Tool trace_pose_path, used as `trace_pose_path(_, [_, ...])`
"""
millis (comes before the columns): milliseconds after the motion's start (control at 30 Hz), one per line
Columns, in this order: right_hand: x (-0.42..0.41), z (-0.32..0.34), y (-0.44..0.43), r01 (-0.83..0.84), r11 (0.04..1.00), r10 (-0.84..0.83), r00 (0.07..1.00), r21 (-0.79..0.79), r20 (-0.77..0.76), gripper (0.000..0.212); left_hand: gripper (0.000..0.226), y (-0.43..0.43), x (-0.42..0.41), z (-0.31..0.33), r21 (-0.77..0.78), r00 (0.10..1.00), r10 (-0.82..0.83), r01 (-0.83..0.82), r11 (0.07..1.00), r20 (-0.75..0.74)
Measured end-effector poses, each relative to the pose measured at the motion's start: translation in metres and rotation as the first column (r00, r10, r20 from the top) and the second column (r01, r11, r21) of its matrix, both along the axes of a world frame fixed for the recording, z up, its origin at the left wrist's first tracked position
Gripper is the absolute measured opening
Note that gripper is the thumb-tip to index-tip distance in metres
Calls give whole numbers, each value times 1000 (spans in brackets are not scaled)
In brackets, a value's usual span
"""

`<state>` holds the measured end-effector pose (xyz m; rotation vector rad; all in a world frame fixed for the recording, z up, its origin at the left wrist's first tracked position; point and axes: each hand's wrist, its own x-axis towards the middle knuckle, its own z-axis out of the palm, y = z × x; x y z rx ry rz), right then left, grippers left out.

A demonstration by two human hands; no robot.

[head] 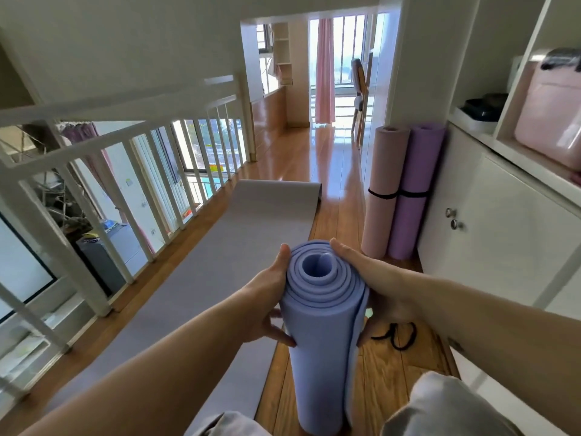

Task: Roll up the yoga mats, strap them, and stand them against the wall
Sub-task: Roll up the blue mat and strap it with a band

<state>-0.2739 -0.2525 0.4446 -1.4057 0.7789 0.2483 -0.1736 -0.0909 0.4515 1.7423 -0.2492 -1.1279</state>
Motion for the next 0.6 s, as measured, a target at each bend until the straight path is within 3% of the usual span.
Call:
trace_pose_path(67, [0,-4,-2,49,999,-49,999,-5,0,94,64,-6,-5,-3,-74,995,29,-22,997,99])
trace_pose_path(133, [-3,-4,-5,86,996,-86,996,-22,4,103,52,-13,-8,-4,-206,928,83,-7,979,363])
trace_pose_path(200, [-6,-1,-7,119,992,-119,993,-40,-1,105,50,-19,-11,-6,-250,870,66,67,966,488])
trace_pose_path(333, [-11,-1,-6,54,998,-54,998,13,34,121,27,-14,-18,2,-217,959,-15,80,973,282])
trace_pose_path(400, [-12,0,-4,16,1000,-17,999,16,51,126,30,-12,-16,3,-179,982,-41,75,981,183])
trace_pose_path(467, [-11,0,-4,11,1000,-12,999,21,43,122,36,-10,-13,4,-170,992,-21,42,985,123])
trace_pose_path(600, [-8,2,1,29,999,-28,999,-39,31,99,36,-11,-7,0,-181,988,-21,49,982,153])
